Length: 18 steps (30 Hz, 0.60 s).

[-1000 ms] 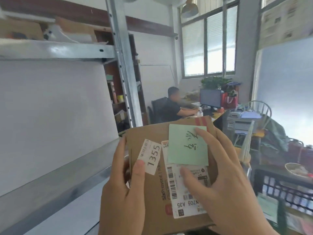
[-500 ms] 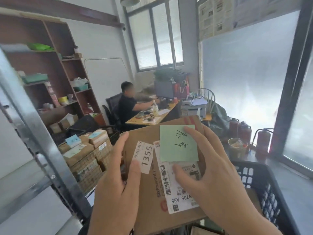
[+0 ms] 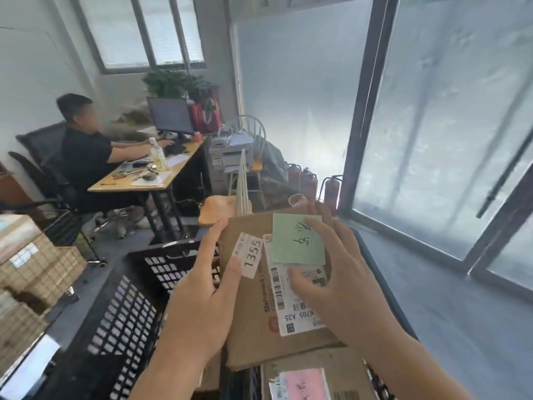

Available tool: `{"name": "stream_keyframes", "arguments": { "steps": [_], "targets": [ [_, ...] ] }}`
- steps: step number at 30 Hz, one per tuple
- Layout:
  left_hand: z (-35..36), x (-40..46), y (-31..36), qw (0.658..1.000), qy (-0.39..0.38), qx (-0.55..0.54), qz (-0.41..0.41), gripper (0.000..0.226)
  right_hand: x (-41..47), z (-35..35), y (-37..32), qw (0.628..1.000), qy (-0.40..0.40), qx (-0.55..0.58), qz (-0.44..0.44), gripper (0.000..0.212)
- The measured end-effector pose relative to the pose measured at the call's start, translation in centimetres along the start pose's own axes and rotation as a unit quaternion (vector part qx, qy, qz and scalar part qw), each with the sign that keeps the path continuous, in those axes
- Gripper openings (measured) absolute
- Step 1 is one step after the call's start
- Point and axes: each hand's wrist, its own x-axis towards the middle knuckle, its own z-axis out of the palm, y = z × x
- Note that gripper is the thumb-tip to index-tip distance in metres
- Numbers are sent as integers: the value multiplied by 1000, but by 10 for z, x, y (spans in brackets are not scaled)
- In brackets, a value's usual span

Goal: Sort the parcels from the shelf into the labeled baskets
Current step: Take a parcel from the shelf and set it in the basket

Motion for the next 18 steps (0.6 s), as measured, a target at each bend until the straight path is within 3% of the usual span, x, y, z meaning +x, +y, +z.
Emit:
{"name": "stream_keyframes", "arguments": {
  "steps": [11, 18],
  "targets": [
    [25, 35, -18, 989, -136, -37, 40, 46, -21, 4, 8, 985, 89, -115, 92, 66],
    [65, 33, -13, 981, -183, -53, 22, 47, -27, -20, 38, 981, 70, -129, 126, 68]
  ]
}}
